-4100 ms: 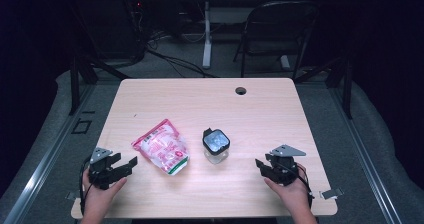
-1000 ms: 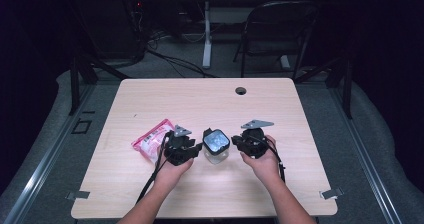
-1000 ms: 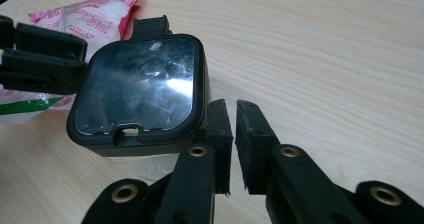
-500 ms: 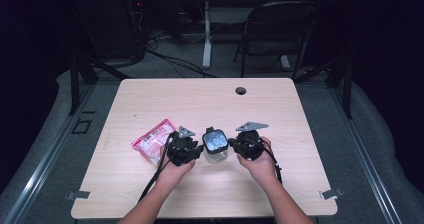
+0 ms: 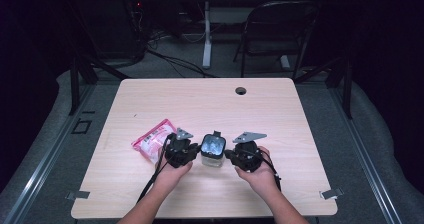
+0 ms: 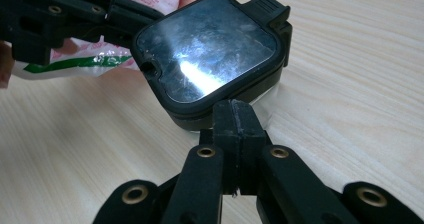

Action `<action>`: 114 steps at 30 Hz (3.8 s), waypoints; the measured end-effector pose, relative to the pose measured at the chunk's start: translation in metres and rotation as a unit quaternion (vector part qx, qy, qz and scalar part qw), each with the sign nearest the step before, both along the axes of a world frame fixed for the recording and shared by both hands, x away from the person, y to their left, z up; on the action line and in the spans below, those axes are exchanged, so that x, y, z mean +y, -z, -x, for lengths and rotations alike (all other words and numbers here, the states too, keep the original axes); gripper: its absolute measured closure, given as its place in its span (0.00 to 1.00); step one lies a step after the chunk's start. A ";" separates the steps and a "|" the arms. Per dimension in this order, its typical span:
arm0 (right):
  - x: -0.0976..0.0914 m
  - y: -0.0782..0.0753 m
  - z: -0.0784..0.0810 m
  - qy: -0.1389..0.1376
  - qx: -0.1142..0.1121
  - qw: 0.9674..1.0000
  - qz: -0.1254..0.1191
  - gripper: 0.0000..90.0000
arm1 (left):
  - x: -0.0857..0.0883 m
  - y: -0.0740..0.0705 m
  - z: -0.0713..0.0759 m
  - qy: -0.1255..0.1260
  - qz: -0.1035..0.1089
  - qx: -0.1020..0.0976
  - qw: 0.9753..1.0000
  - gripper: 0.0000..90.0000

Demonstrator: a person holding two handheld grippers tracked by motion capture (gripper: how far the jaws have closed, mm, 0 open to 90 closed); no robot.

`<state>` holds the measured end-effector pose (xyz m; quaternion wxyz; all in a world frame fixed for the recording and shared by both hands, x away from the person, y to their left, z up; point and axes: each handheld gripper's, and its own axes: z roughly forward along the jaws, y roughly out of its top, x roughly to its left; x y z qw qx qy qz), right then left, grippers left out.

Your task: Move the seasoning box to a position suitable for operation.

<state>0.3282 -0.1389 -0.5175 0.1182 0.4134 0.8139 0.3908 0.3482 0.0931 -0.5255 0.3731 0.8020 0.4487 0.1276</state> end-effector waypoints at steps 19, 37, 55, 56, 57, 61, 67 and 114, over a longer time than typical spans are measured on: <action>-0.009 -0.004 -0.051 0.045 -0.017 0.999 -0.025 0.93 | -0.003 -0.004 0.034 0.030 -0.016 0.012 0.999 0.90; -0.003 -0.004 -0.019 -0.014 -0.028 0.999 -0.001 0.99 | -0.008 0.000 0.033 0.026 -0.019 0.017 0.999 0.88; -0.003 0.002 -0.062 0.061 0.011 0.995 -0.078 1.00 | -0.003 0.002 0.026 -0.022 -0.012 0.015 1.000 0.89; -0.001 0.002 -0.062 0.057 0.015 0.995 -0.078 1.00 | -0.003 0.002 0.026 -0.022 -0.013 0.013 1.000 0.89; 0.000 0.003 -0.061 0.053 0.015 0.996 -0.071 1.00 | -0.003 0.002 0.026 -0.023 -0.013 0.014 1.000 0.89; 0.000 0.005 -0.057 0.049 0.016 0.997 -0.059 1.00 | 0.000 0.002 0.024 -0.025 -0.014 0.017 0.999 0.90; -0.004 0.007 -0.028 0.044 0.016 0.997 -0.061 1.00 | 0.003 0.002 0.024 -0.026 -0.010 0.020 0.999 0.92; -0.006 -0.022 0.028 0.024 -0.043 0.996 -0.070 0.65 | 0.038 -0.016 0.035 0.009 0.058 0.016 0.998 0.54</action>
